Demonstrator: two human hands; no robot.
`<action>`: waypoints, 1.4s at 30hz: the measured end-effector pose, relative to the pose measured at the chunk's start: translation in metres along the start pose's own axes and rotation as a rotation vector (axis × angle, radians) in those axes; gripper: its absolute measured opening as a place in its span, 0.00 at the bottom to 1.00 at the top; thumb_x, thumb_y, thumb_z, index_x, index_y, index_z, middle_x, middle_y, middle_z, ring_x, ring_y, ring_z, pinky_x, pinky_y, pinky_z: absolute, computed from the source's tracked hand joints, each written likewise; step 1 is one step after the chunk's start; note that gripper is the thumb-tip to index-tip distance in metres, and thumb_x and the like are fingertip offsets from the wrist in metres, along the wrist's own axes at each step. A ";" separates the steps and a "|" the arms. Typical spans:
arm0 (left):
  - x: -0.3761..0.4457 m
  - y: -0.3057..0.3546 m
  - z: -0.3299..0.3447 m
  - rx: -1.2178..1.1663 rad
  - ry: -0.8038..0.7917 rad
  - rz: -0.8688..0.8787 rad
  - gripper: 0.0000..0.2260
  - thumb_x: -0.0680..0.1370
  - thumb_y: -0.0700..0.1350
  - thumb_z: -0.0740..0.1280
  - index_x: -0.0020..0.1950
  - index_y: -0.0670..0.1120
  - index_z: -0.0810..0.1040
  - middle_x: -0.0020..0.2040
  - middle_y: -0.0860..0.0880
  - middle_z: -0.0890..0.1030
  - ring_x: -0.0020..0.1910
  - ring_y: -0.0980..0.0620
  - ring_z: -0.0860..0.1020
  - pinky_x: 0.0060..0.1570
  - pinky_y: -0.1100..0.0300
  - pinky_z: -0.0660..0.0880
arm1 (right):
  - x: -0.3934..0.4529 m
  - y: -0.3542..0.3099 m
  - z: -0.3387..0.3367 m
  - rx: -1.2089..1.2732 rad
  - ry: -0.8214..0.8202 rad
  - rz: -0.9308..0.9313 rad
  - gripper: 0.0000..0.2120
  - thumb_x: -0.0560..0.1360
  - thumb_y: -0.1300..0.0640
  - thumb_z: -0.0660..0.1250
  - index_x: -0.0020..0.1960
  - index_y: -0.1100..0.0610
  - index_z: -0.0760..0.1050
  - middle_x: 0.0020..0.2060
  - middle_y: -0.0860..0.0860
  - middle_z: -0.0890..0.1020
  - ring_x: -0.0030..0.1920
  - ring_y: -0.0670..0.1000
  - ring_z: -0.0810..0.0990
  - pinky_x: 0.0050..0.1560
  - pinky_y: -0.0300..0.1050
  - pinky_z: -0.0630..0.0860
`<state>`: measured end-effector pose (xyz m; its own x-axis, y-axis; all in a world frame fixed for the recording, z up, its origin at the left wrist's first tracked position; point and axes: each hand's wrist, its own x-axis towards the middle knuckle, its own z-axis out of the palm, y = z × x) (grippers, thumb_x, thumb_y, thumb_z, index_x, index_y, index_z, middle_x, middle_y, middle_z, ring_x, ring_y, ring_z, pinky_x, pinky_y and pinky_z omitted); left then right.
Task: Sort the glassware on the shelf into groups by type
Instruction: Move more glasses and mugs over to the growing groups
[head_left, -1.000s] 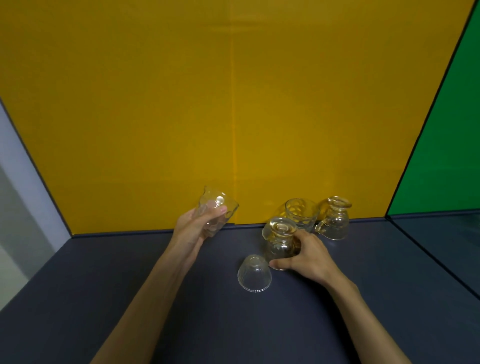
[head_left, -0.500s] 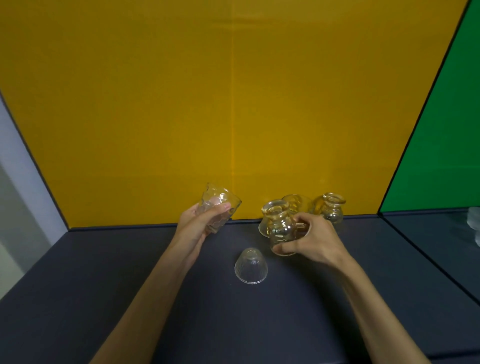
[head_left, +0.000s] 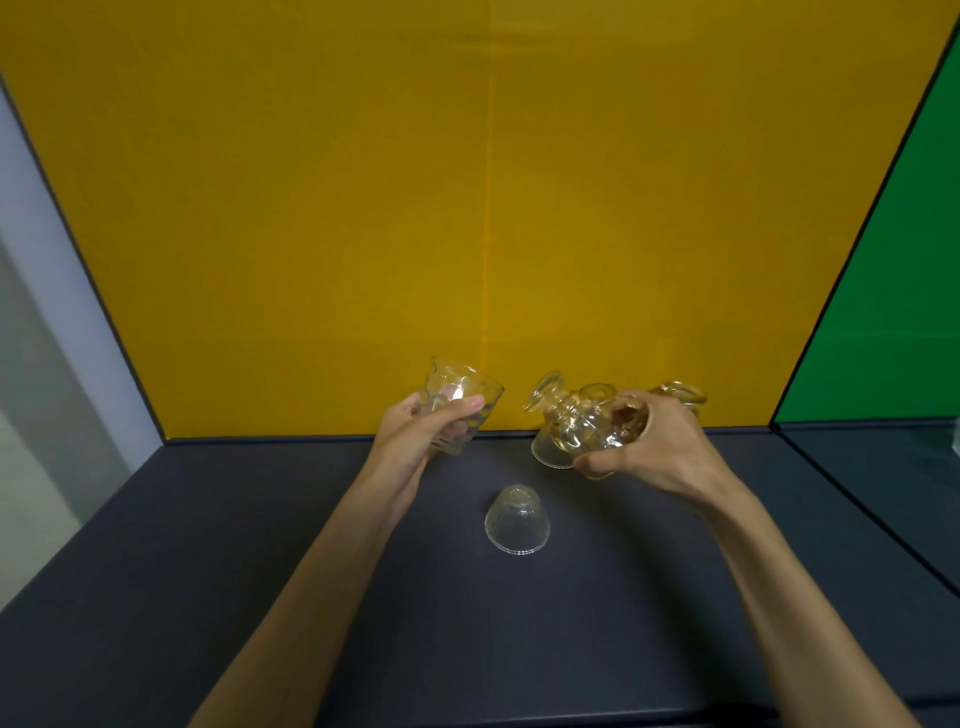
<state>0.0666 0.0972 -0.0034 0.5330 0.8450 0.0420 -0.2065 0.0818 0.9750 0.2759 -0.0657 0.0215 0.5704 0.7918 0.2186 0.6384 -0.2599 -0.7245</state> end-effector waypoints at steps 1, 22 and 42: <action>-0.001 0.000 -0.001 0.009 0.005 0.003 0.32 0.59 0.54 0.83 0.58 0.43 0.82 0.51 0.43 0.86 0.58 0.39 0.81 0.63 0.46 0.76 | -0.002 -0.002 0.000 0.020 -0.004 0.010 0.32 0.52 0.47 0.85 0.53 0.53 0.79 0.44 0.46 0.83 0.45 0.48 0.81 0.39 0.44 0.75; -0.031 0.007 -0.007 0.122 -0.056 0.059 0.22 0.65 0.43 0.81 0.57 0.43 0.82 0.50 0.49 0.87 0.49 0.54 0.84 0.44 0.67 0.78 | -0.014 -0.012 0.017 0.455 0.053 0.088 0.30 0.57 0.64 0.84 0.56 0.58 0.78 0.49 0.51 0.83 0.48 0.48 0.81 0.51 0.41 0.79; -0.048 -0.002 0.064 0.088 -0.284 0.110 0.29 0.59 0.40 0.84 0.56 0.47 0.77 0.48 0.50 0.87 0.47 0.52 0.86 0.44 0.60 0.80 | -0.075 -0.006 -0.006 0.575 0.471 0.151 0.25 0.60 0.62 0.83 0.55 0.56 0.81 0.47 0.52 0.86 0.45 0.46 0.85 0.42 0.39 0.79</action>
<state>0.0938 0.0227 0.0061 0.7216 0.6642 0.1952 -0.2101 -0.0585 0.9759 0.2329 -0.1269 0.0136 0.8731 0.4170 0.2525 0.2395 0.0843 -0.9672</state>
